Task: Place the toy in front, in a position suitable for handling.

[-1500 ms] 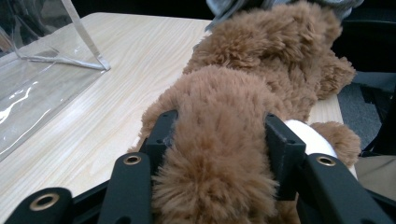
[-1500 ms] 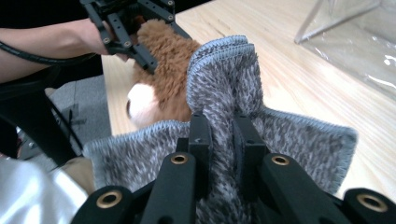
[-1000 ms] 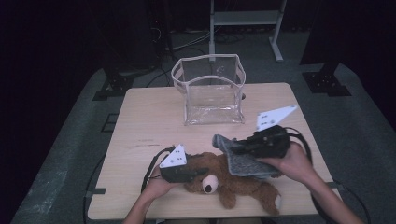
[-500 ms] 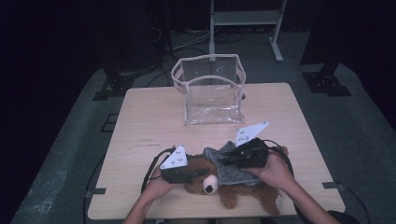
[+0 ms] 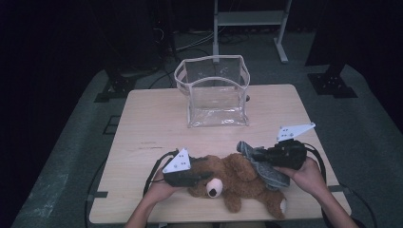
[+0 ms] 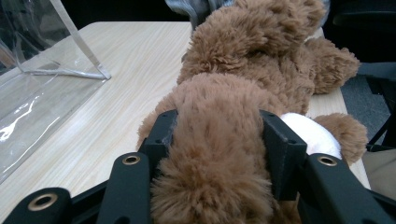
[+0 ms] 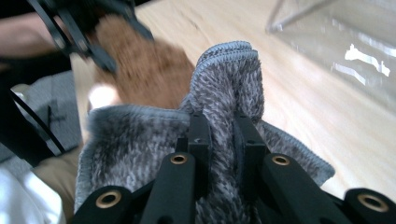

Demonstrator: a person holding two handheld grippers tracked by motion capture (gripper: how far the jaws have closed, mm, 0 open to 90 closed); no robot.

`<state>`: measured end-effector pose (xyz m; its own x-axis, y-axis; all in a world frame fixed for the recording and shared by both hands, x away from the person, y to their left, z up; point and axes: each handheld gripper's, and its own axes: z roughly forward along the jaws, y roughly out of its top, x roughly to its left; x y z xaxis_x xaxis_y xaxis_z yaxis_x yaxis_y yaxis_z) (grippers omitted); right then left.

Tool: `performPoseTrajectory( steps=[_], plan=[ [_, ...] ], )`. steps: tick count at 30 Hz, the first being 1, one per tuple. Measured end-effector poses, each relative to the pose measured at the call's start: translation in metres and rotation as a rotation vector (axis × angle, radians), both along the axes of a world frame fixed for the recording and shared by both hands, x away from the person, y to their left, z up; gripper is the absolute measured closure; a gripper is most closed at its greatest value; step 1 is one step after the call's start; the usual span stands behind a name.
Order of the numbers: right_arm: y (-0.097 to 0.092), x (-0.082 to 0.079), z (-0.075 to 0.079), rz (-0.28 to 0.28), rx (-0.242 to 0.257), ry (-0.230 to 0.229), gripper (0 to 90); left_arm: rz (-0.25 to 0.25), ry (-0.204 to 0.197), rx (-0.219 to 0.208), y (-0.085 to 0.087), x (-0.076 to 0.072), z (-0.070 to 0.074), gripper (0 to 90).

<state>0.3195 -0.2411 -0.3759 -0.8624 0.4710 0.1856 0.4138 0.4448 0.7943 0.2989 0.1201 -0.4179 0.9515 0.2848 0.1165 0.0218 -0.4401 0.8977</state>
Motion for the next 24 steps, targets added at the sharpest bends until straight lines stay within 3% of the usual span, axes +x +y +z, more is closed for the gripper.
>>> performPoseTrajectory(
  steps=[5,8,12,15,17,21,24],
  plan=[
    [-0.011,-0.007,-0.012,-0.02,0.05,0.02,79.4,-0.006,0.009,-0.009,0.0,0.001,0.0,48.2],
    [-0.012,-0.022,-0.015,-0.021,0.068,0.001,79.5,0.014,0.061,-0.036,0.002,0.004,0.001,39.1],
    [-0.01,-0.034,-0.017,-0.022,0.078,-0.019,79.4,0.025,0.127,-0.025,0.001,0.006,0.002,21.8],
    [-0.008,-0.043,-0.019,-0.022,0.078,-0.033,79.5,0.024,0.146,-0.029,0.0,0.007,0.0,16.6],
    [-0.006,-0.047,-0.02,-0.018,0.083,-0.035,79.5,0.025,0.181,-0.028,-0.003,0.009,-0.002,13.3],
    [-0.006,-0.051,-0.023,-0.005,0.096,-0.022,79.6,0.009,0.202,-0.006,-0.01,0.009,-0.004,12.6],
    [-0.009,-0.046,-0.018,0.0,0.096,-0.013,79.4,-0.001,0.2,-0.002,-0.01,0.01,-0.005,29.2]
  ],
)
